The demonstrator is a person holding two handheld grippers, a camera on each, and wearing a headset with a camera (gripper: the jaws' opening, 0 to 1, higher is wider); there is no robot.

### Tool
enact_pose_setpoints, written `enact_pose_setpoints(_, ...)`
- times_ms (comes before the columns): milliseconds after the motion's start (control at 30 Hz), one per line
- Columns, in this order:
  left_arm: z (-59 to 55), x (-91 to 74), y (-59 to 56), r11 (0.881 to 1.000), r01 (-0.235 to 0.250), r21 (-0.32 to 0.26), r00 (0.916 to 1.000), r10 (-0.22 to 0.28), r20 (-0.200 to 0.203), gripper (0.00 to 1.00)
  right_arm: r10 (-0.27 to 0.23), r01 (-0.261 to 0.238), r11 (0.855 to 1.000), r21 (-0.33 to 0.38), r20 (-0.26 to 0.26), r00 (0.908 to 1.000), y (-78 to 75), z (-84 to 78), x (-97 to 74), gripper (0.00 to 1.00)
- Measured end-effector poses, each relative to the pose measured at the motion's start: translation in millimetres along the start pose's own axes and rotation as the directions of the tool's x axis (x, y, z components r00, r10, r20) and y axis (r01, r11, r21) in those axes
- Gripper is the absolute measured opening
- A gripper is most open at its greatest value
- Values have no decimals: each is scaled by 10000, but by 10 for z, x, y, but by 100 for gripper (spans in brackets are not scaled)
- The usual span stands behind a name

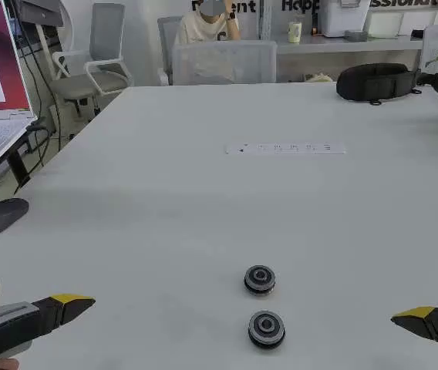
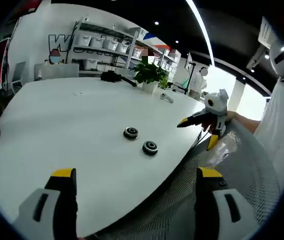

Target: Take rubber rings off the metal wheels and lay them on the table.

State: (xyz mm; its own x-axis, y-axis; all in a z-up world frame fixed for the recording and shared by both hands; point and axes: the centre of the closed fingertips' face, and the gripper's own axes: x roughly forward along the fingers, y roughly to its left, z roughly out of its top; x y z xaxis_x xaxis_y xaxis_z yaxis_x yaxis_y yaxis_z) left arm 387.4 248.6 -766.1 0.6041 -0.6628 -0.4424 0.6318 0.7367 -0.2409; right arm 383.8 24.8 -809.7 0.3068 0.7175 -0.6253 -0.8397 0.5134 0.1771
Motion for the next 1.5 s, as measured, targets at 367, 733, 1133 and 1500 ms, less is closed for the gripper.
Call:
enact_pose_setpoints(367, -4, 2, -6, 10000, 41, -36, 10000, -41, -2, 97, -47, 47, 10000, 21, -6, 10000, 1, 1, 0, 99)
enact_pose_setpoints(733, 1, 7, 0, 10000, 80, -34, 10000, -80, 2, 97, -17, 17, 10000, 86, 31, 10000, 6, 10, 6, 99)
enact_pose_setpoints(1133, -3, 25, -31, 9986, 284, 451, 9995, -276, -174, 98, 20, -21, 10000, 82, 46, 10000, 3, 8, 5, 99)
enact_pose_setpoints(1500, 13, 39, -30, 9916, 454, 1210, 9982, -404, -440, 99, -315, 303, 9992, 267, 432, 9986, -81, 81, -44, 99)
